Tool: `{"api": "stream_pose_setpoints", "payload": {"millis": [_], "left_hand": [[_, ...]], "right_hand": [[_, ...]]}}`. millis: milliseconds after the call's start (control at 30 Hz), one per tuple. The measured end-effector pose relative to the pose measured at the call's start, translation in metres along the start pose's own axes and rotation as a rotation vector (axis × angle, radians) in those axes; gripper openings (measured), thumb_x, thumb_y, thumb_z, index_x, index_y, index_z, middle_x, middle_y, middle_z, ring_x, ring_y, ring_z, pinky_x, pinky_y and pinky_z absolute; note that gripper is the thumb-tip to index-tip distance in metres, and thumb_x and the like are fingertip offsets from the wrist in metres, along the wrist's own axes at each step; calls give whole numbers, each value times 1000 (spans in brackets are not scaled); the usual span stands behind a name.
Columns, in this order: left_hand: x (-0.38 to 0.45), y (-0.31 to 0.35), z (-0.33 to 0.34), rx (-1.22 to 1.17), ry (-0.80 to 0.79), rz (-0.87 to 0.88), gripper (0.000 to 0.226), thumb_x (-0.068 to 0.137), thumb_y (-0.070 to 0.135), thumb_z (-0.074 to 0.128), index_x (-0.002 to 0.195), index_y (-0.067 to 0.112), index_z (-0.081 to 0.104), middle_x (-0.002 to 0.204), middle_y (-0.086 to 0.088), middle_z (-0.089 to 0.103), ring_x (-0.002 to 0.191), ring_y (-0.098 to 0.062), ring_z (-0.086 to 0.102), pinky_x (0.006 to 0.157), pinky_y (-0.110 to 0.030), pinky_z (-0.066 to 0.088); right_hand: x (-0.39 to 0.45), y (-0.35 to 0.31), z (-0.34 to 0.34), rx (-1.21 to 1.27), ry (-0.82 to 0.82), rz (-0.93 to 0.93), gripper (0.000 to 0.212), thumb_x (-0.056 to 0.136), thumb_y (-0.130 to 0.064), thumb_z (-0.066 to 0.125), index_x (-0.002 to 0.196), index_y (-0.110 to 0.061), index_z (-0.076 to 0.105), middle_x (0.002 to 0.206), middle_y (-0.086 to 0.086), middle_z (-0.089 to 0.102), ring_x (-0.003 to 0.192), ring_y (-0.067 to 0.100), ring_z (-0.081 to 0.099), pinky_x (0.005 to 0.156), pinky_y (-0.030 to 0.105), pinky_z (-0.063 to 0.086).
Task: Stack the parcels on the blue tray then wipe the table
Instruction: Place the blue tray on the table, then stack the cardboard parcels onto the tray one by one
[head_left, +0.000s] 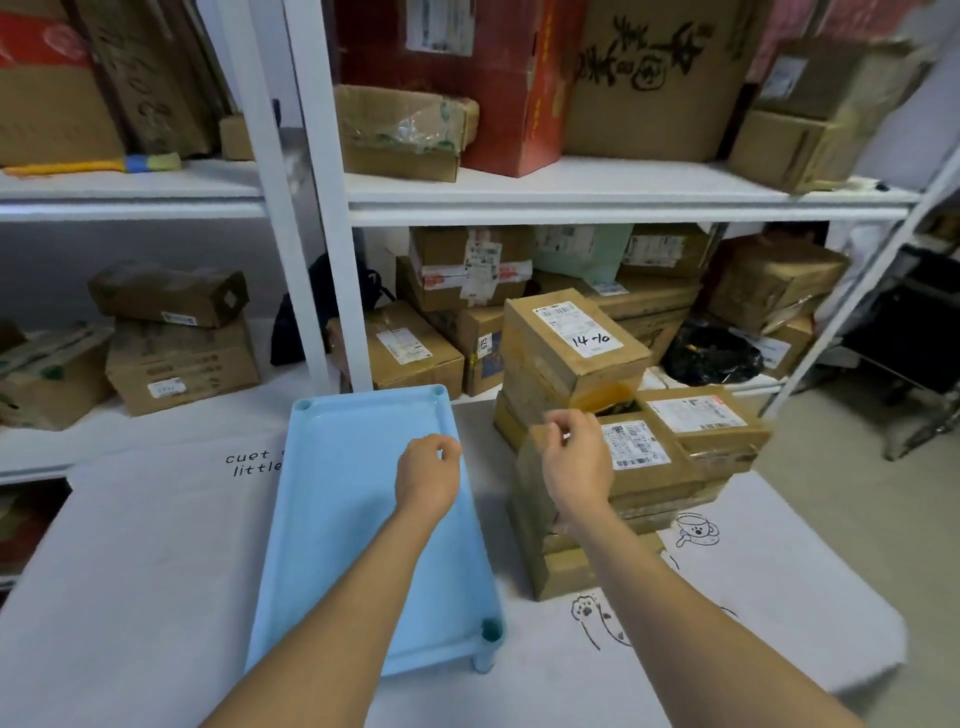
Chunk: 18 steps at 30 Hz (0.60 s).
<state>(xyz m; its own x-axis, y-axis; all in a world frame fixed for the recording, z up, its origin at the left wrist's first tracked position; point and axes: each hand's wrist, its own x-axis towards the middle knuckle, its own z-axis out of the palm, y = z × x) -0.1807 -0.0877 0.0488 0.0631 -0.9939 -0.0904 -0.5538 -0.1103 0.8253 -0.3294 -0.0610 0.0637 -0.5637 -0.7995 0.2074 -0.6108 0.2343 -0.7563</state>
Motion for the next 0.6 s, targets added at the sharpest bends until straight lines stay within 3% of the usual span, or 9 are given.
{"api": "stream_pose_setpoints", "payload": {"millis": [67,167,300,400,433,500,600], "left_hand": [[-4,17,14,-30,-110,-24,24,95,20,41,92,7,61,94,-16,57,87,-29,52,74,-33,42],[-9,34,39,-64,-184,-69,17,95,23,43,90,11,53,88,-7,53,83,-24,49,73,-32,42],[-13,45,71,-65,-216,-138,23,98,28,42,83,11,46,81,-2,48,79,-19,46,70,-27,37],[-16,53,94,-44,-211,-206,37,99,32,40,66,15,39,68,-1,41,65,-14,42,62,-26,36],[-17,54,97,-32,-206,-227,38,100,34,38,67,14,42,71,-2,44,67,-15,45,67,-26,38],[-19,55,103,-29,-213,-274,37,100,37,35,89,8,55,90,-4,52,88,-22,54,78,-31,41],[-24,59,114,-124,-198,-357,48,100,43,31,119,6,54,117,-10,57,113,-29,53,90,-38,43]], "right_hand": [[14,14,-21,-47,84,35,18,96,-21,50,109,-20,62,109,-4,56,100,16,55,82,33,49],[36,43,-47,-129,156,126,23,95,-22,53,117,-20,61,122,1,55,115,20,50,91,36,47],[57,73,-80,-290,95,294,41,95,-25,53,134,-15,50,137,9,46,126,27,42,100,41,42],[72,94,-98,-269,13,422,43,95,-29,51,132,-7,47,135,15,47,121,31,47,99,42,42],[75,99,-100,-231,-20,461,42,95,-32,50,128,-5,50,131,15,51,114,30,51,94,42,44],[79,107,-105,-138,-124,521,43,97,-36,45,121,-2,54,118,14,57,95,25,52,81,36,45],[89,118,-115,-75,-311,525,47,100,-37,37,122,1,54,110,15,55,97,26,51,78,33,39]]}}
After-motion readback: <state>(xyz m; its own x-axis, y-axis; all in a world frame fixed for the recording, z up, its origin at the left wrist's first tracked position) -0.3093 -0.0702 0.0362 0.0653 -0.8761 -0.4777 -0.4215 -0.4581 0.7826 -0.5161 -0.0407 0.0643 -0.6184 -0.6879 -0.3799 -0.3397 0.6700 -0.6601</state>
